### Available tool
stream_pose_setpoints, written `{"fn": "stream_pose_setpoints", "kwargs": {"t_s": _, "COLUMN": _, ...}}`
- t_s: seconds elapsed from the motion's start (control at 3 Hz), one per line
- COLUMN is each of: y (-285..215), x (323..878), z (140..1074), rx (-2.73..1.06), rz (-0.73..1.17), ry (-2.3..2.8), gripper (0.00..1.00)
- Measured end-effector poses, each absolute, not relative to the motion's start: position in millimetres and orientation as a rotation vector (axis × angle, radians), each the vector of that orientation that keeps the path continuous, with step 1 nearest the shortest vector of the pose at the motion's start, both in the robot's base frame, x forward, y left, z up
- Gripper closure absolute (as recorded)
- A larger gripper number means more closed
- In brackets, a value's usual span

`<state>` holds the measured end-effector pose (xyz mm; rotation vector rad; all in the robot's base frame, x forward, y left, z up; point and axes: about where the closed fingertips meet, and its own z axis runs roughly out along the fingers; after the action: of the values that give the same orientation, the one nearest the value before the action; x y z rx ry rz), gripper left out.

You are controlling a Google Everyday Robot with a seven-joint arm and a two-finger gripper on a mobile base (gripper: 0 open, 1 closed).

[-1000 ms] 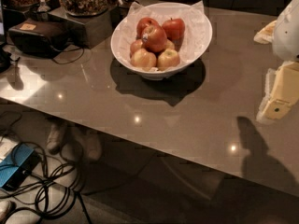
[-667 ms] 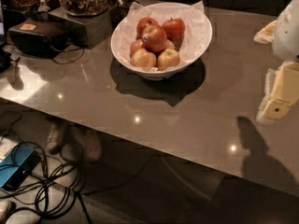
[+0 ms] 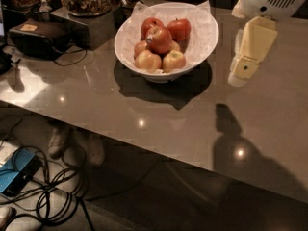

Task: Pick apple from white bowl

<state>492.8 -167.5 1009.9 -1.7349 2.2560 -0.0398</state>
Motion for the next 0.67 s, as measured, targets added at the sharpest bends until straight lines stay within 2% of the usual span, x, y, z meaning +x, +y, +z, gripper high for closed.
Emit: {"fn": "stream_pose_setpoints", "kwargs": {"t_s": 0.67, "y": -151, "x": 509, "z": 1013, "rx": -1.683, "rz": -0.034, "ry": 2.208, "gripper": 0.00}}
